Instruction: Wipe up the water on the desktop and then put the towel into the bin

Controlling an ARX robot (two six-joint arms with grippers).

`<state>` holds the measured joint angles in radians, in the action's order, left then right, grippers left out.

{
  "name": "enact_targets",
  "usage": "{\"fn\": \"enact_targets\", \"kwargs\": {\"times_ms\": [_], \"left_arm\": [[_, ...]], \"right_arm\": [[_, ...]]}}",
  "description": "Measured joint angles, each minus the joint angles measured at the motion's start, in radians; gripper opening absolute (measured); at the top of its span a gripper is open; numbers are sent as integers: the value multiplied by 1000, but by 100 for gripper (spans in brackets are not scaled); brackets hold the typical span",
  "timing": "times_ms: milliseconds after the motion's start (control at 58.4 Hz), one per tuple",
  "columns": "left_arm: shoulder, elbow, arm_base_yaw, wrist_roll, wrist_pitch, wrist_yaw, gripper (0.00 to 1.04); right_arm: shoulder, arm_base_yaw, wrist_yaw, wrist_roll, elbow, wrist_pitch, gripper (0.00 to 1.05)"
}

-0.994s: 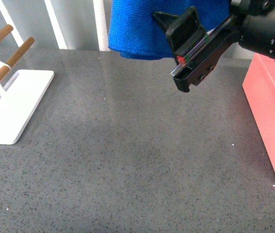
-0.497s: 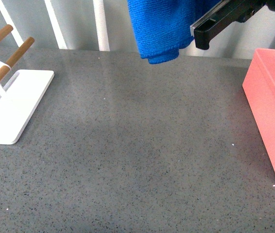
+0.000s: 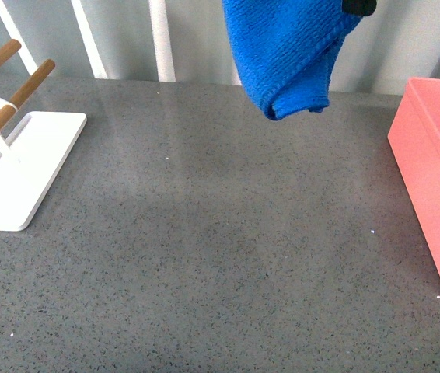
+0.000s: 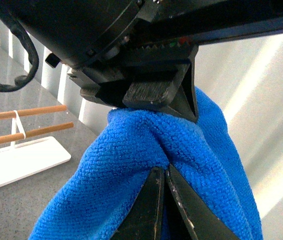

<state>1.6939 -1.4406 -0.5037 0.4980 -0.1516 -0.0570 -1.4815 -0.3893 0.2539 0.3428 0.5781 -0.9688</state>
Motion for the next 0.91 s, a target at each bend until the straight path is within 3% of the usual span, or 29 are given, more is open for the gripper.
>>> {"fn": "enact_targets", "kwargs": {"times_ms": [69,274,600,908], "left_arm": [[0,0,2,0,0,0,5],[0,1,4,-3,0,-4,5],[-6,1,7,-8,-24,1,5],[-13,1,7,-10,-27,10,5]], "right_arm": [[-2,0,-2,6,0,46,5],[1,-3,-67,-39,0,143,47],[53,-11,-93,-267,20,287,99],[19,-19,-127,-330,83,309,98]]}}
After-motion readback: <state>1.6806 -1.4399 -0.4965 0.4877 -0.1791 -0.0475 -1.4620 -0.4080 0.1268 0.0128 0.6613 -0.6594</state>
